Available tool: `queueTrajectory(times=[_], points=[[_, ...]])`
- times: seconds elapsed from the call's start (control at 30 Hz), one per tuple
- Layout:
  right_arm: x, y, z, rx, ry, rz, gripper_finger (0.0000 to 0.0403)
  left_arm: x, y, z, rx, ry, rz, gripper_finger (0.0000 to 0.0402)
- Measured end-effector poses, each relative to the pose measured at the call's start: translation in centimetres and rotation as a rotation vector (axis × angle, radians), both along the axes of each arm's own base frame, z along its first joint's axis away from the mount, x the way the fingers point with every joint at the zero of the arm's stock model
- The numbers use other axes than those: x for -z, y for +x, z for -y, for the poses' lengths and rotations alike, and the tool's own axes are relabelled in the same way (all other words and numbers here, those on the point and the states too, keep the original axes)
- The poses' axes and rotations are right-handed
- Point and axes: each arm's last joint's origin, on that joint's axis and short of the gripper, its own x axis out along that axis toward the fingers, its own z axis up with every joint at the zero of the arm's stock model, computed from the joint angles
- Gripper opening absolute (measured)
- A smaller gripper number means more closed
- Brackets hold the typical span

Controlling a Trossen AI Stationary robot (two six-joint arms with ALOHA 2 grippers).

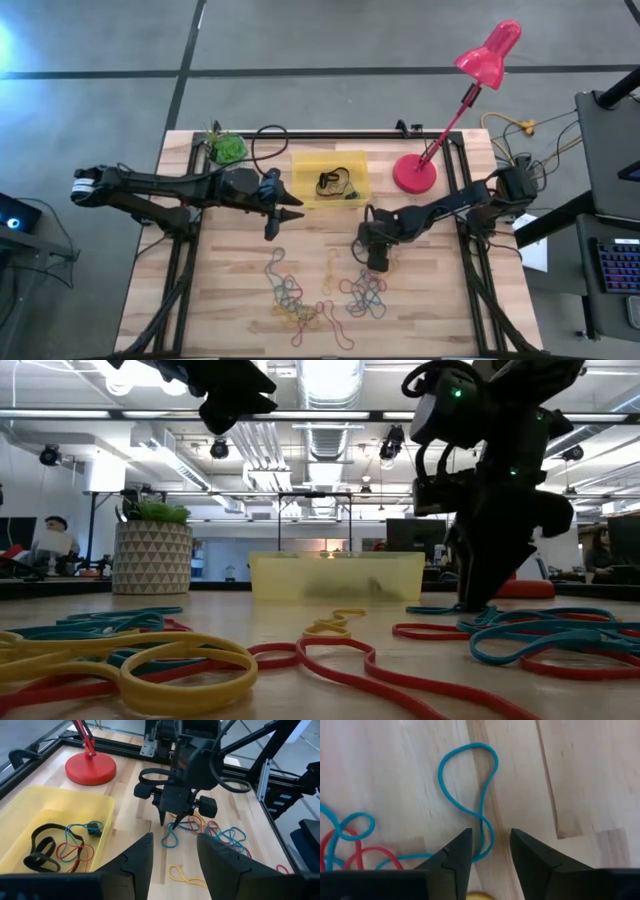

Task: Pick and place rubber bands into bin
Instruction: Put the blue rubber band into the yellow bin

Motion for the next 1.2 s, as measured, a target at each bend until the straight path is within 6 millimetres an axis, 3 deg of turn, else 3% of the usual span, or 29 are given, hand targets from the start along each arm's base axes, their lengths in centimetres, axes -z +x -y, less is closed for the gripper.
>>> queueTrajectory(times=[0.3,0.63,0.73,0.93,1.2], points=[[-0.1,-0.1,-0.5,0.038,-0.029,-0.013,0.0091,0.2,0.0,0.0,-0.001,0.0,-0.003,0.0136],[-0.1,-0.2,-0.6,0.037,-0.018,-0.013,0.0015,0.1,0.0,0.0,-0.001,0.001,0.009,0.0136],[-0.4,-0.1,-0.6,0.036,-0.016,-0.006,0.0009,0.1,0.1,0.0,-0.001,0.001,0.016,0.0136],[-1.6,0.6,-0.7,0.0,-0.03,0.033,0.0008,0.1,0.1,0.0,-0.002,0.001,0.016,0.0136],[-4.9,1.8,-0.9,-0.053,-0.041,0.163,0.0008,0.1,0.1,0.0,-0.002,0.001,0.015,0.0136]])
